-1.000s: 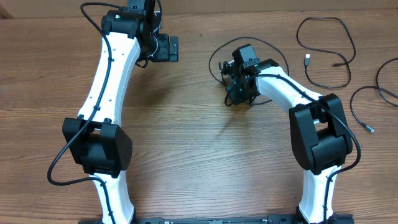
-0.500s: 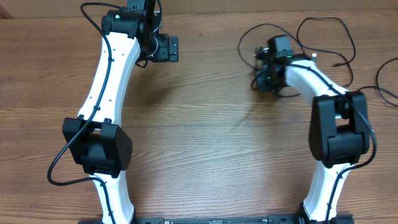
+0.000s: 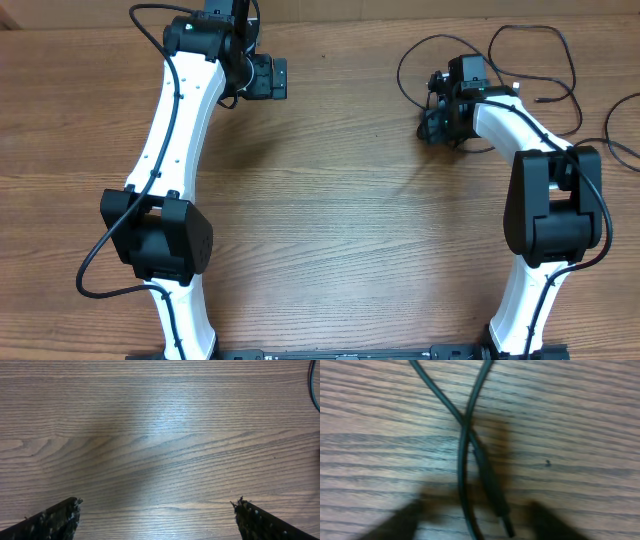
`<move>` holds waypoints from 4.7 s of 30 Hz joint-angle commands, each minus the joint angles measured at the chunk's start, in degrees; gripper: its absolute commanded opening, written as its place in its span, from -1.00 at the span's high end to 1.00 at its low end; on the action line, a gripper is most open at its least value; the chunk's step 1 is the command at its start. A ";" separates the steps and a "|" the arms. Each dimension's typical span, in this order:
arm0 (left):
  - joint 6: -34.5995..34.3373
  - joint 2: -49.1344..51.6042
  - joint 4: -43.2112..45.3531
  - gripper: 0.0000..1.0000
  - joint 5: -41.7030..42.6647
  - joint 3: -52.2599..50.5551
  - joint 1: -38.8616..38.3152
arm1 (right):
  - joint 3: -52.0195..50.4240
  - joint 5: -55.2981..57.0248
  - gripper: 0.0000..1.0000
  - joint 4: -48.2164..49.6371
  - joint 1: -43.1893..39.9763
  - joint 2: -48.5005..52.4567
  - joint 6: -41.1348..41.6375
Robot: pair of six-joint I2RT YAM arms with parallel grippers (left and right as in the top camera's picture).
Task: Untangle cables
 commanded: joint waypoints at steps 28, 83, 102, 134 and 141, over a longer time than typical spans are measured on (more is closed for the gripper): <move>0.90 -0.83 -1.81 -0.97 0.50 -0.20 -0.07 | 25.35 8.11 -1.00 -14.84 -9.03 0.92 23.08; -2.80 -0.83 -1.90 -0.99 3.26 -0.20 -0.48 | 25.07 4.76 -0.72 -12.52 -27.89 9.94 19.04; -2.80 -0.83 -1.88 -1.00 3.23 -0.22 -0.48 | 25.05 8.50 -0.68 -12.48 -30.12 9.94 18.99; -3.48 -0.83 -1.90 -1.00 3.28 -0.20 -0.50 | 25.00 4.39 0.63 -11.98 -30.14 13.68 18.99; -3.45 -0.83 -1.95 -1.00 3.28 -0.20 -0.50 | 25.00 4.42 0.92 -8.33 -30.14 13.68 18.97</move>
